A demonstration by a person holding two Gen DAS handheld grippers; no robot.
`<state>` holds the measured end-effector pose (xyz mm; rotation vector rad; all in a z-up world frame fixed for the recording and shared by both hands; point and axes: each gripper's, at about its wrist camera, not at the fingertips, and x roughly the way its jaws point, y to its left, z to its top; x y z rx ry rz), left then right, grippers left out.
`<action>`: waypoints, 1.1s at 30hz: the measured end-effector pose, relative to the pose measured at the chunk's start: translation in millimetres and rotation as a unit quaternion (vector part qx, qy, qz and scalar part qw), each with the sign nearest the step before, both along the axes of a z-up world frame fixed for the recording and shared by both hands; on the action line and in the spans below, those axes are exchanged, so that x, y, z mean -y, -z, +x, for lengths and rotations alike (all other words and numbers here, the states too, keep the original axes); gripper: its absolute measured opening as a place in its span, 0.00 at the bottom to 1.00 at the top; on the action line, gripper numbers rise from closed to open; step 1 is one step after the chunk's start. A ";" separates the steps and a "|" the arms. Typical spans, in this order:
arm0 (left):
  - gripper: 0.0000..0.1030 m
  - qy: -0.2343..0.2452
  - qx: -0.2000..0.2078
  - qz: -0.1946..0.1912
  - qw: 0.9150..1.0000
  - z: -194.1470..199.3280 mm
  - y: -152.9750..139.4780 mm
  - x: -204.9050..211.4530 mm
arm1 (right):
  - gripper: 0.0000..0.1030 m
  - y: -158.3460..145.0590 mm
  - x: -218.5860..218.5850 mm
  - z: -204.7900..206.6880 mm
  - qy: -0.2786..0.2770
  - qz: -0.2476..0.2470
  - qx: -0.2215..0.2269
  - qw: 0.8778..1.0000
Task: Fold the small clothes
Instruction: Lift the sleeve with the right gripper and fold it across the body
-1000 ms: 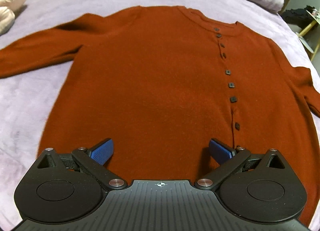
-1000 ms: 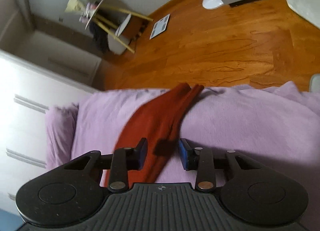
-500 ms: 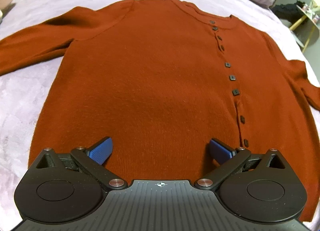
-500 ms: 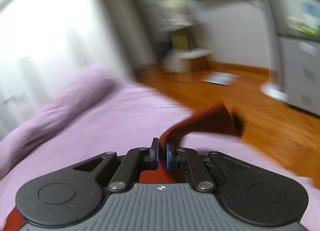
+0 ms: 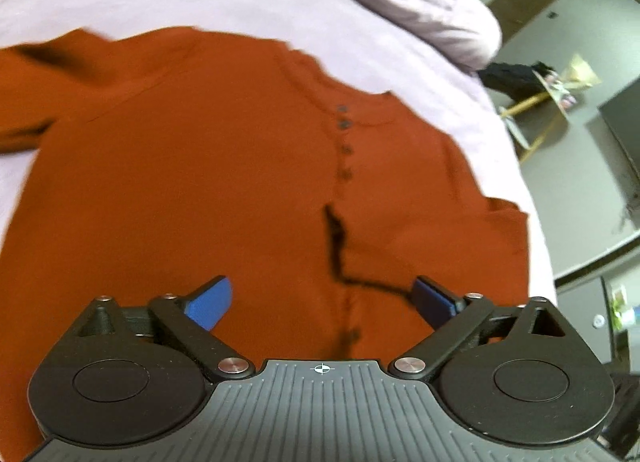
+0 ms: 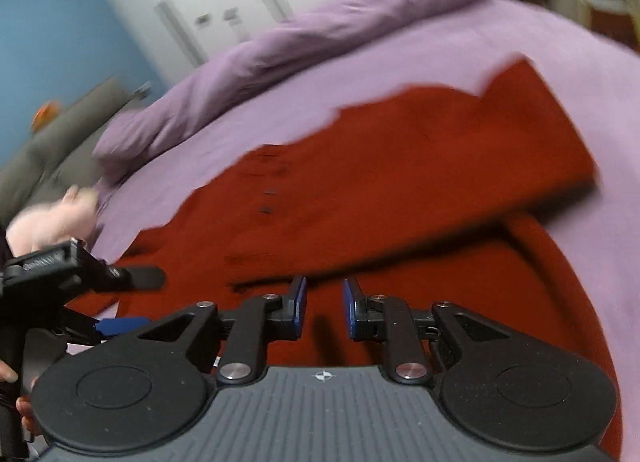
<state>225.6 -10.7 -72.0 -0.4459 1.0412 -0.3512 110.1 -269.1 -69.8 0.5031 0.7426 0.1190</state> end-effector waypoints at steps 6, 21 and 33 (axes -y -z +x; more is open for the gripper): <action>0.73 0.012 -0.051 -0.043 0.998 43.1 28.3 23.7 | 0.18 21.1 39.4 -26.7 0.060 0.063 -0.020 0.996; 0.06 0.024 -0.031 -0.036 0.999 60.7 26.4 37.4 | 0.18 32.3 46.4 -37.2 0.071 0.074 -0.008 0.995; 0.06 -0.034 0.162 0.238 0.957 66.0 -47.0 -18.3 | 0.20 13.1 42.7 -25.6 0.097 -0.008 -0.018 0.995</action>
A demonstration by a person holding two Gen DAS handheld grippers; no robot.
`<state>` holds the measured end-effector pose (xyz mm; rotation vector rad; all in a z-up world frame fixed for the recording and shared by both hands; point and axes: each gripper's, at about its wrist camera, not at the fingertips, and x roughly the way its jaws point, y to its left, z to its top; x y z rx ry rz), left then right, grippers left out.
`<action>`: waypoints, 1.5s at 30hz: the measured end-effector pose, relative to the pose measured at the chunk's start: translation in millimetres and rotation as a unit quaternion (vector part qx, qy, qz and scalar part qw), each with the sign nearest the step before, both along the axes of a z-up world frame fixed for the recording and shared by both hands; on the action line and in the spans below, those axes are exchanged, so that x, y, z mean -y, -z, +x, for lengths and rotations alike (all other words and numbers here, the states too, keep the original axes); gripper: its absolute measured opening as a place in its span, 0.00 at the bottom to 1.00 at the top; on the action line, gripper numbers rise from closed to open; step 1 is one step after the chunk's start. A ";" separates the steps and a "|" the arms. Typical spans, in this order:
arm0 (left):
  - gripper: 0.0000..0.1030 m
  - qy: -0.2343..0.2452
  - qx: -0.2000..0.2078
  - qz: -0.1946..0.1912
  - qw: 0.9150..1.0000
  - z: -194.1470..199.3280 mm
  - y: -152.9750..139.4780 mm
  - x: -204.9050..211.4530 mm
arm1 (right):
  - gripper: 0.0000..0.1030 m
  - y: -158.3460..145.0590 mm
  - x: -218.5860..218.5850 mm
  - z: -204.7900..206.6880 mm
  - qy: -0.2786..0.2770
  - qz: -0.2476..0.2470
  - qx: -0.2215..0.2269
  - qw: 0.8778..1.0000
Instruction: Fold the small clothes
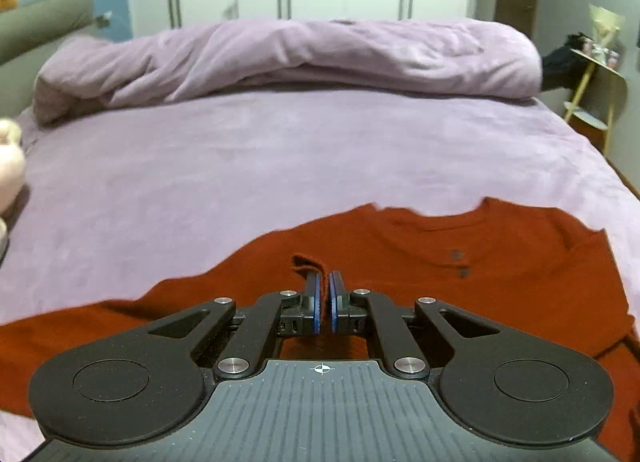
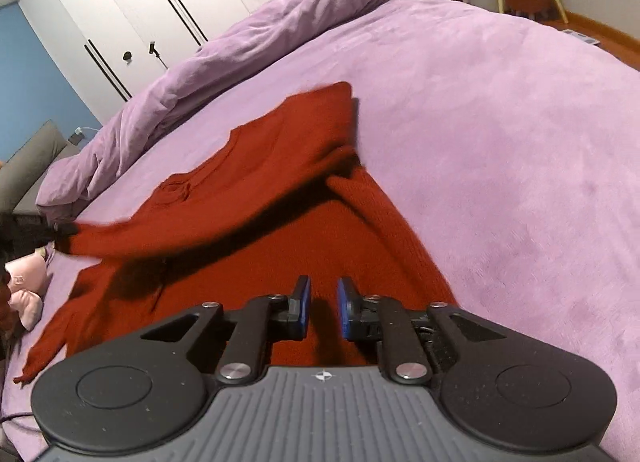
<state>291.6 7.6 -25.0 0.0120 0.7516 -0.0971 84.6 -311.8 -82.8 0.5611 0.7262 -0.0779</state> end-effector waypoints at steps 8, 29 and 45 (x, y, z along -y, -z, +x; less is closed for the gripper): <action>0.06 -0.019 -0.038 -0.053 0.998 2.0 27.2 -33.2 | 0.40 -22.5 5.5 49.6 -0.008 -0.001 0.042 0.999; 0.02 -0.006 0.016 -0.026 1.000 20.1 34.4 -33.1 | 0.10 10.8 -13.2 163.1 0.020 -0.218 -0.024 0.975; 0.10 -0.009 -0.068 -0.099 0.993 26.8 74.9 -40.8 | 0.14 14.3 -73.4 182.4 -0.098 -0.215 -0.020 0.971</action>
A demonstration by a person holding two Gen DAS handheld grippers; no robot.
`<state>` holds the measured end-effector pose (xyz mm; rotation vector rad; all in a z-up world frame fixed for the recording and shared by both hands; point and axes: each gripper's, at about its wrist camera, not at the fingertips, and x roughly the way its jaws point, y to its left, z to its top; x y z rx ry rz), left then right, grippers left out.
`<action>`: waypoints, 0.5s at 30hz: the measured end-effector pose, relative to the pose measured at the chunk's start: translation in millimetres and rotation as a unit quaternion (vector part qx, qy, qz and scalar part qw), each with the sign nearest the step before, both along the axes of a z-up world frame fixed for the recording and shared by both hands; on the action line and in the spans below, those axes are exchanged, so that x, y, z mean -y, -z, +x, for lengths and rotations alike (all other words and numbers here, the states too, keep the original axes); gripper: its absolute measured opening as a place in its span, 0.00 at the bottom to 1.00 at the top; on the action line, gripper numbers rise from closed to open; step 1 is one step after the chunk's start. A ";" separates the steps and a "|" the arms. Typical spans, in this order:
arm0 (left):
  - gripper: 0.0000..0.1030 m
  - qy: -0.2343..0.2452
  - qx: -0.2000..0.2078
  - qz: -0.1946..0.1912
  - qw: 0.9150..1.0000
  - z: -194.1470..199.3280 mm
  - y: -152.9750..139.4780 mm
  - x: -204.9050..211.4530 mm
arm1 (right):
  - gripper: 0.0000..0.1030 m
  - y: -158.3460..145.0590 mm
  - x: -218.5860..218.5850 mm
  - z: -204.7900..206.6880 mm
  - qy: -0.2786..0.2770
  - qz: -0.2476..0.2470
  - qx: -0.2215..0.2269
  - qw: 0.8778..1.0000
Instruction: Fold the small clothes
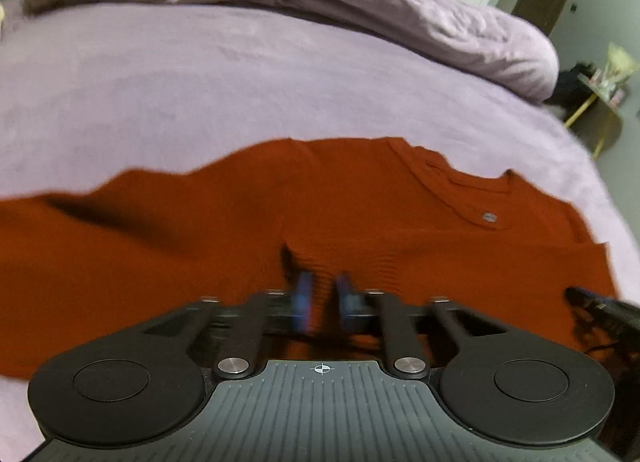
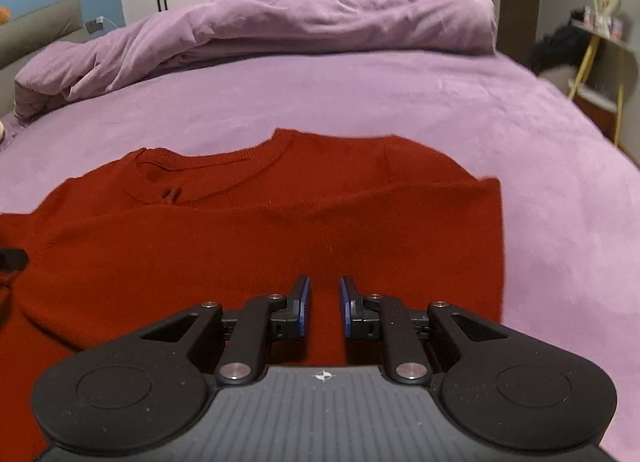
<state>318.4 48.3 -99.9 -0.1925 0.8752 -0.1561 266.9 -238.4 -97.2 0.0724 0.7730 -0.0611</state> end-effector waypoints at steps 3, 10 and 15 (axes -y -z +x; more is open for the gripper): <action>0.06 0.004 0.022 0.021 1.000 5.7 -1.6 6.5 | 0.11 1.4 -3.9 15.1 0.010 -0.008 0.004 1.000; 0.01 -0.015 0.071 0.111 0.991 11.4 -7.3 12.4 | 0.10 1.0 -6.0 28.5 0.010 -0.020 0.017 1.000; 0.01 -0.035 0.058 0.073 0.995 -0.3 -14.2 -5.6 | 0.10 -5.4 1.4 8.6 0.012 0.029 0.010 0.999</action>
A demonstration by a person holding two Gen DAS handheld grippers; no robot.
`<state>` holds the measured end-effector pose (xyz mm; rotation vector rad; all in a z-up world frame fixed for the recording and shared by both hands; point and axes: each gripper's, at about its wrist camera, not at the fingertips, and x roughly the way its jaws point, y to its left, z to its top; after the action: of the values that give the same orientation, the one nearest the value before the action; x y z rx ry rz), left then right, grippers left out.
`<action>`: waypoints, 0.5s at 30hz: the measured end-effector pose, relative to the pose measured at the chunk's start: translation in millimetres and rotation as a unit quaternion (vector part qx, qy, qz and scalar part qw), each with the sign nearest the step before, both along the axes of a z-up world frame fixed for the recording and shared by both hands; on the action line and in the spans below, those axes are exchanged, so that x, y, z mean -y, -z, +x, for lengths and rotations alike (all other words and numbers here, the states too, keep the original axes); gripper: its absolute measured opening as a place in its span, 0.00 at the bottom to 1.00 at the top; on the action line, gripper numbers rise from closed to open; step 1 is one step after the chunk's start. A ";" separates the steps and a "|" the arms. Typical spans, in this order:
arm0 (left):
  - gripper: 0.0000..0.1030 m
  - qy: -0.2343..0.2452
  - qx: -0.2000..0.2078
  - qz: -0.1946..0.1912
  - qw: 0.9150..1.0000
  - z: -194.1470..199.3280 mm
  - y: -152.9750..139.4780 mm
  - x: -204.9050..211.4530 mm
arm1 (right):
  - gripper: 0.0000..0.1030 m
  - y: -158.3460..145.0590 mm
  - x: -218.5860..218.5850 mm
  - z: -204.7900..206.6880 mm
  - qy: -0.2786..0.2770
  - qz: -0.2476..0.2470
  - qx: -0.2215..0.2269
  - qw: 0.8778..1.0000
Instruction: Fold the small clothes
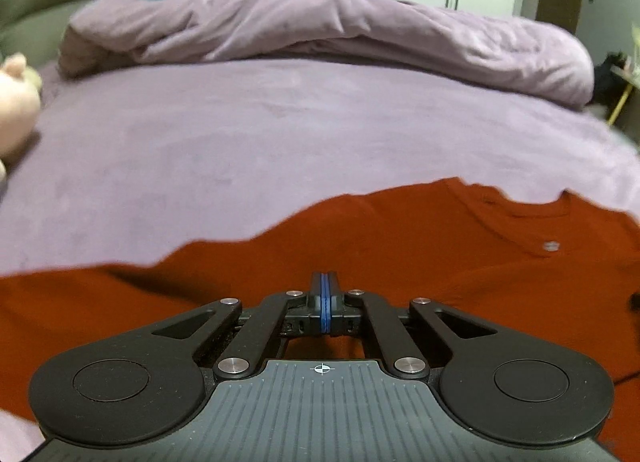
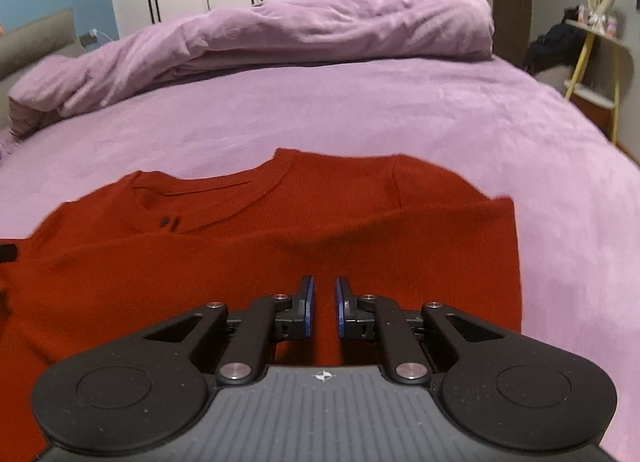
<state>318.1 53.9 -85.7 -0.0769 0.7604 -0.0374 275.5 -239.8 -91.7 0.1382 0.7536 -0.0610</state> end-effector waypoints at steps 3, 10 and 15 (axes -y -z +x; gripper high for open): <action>0.25 0.050 0.007 -0.039 0.998 -14.2 -8.7 13.9 | 0.11 2.4 0.1 -11.0 -0.013 0.029 -0.006 0.999; 0.26 0.093 -0.039 -0.020 0.995 2.4 20.4 55.5 | 0.11 10.1 -28.1 -6.9 -0.047 -0.010 -0.009 0.999; 0.28 0.073 -0.030 0.041 0.996 16.5 25.8 61.7 | 0.06 17.2 -22.8 9.6 -0.034 -0.004 -0.001 0.999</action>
<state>334.6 -7.8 -111.4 0.0567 0.8252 -0.1431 285.1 -217.0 -108.9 0.1051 0.7587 0.0010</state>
